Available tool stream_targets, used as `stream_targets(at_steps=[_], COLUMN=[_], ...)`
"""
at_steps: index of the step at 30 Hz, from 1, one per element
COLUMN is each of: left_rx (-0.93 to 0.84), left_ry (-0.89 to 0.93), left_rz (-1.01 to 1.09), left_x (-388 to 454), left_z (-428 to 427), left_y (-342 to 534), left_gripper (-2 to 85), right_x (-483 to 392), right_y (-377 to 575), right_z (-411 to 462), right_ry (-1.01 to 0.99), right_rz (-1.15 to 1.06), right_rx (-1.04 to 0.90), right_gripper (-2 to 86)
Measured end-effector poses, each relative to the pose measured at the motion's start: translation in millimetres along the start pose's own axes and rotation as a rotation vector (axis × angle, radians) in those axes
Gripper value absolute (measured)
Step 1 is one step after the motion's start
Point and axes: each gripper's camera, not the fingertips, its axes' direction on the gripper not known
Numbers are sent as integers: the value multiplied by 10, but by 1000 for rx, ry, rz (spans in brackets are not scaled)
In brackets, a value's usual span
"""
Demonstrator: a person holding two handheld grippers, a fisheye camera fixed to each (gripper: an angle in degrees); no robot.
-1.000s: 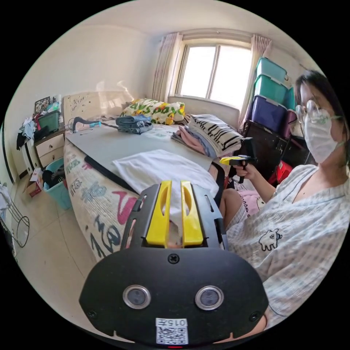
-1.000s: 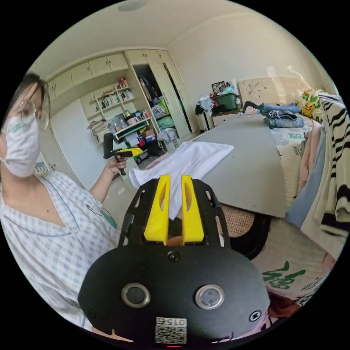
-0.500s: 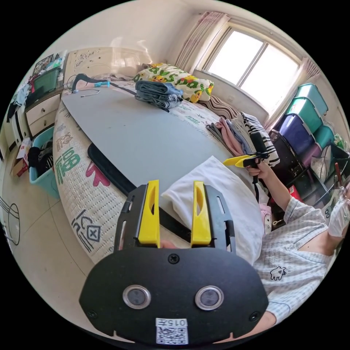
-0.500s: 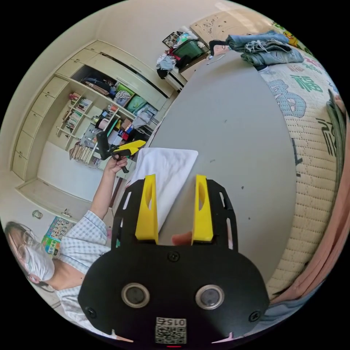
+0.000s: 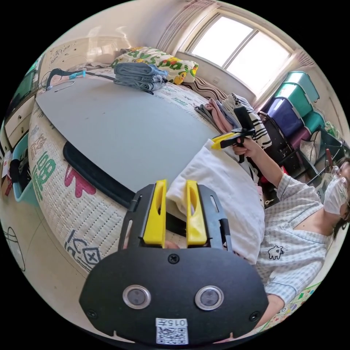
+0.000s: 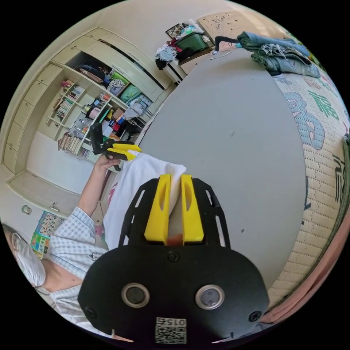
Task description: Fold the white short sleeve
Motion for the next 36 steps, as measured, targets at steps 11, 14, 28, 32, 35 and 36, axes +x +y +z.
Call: stream_targets(at_steps=[11,14,28,32,35,36], left_rx=[160,262,512,557,569,574], left_ry=[-224,-250,-285,-189,-109,-82], left_rz=[172,279,640,694,736,755], left_x=[1336,1975,4071,4373,4563,4642], left_z=[-673,-1015,-1236,-1072,-922,-850], left_y=[162,246,281,41,-222,-340], left_gripper=[11,10,9,9,9,9], right_x=[-1506,-2108,-4100,-4452,-4631,-4661], right_y=[1347,1898,4424,5005,5332,5379], right_z=[-419,-785,-1828,-2086,-2324,-2373], right_ry=[-26,-9,239,346,416,432], right_rz=[-213,-322,-495,-474,-445,-437], right_rx=[261,357,680,740,786,796], right_gripper=[7,5,7,5,3,3])
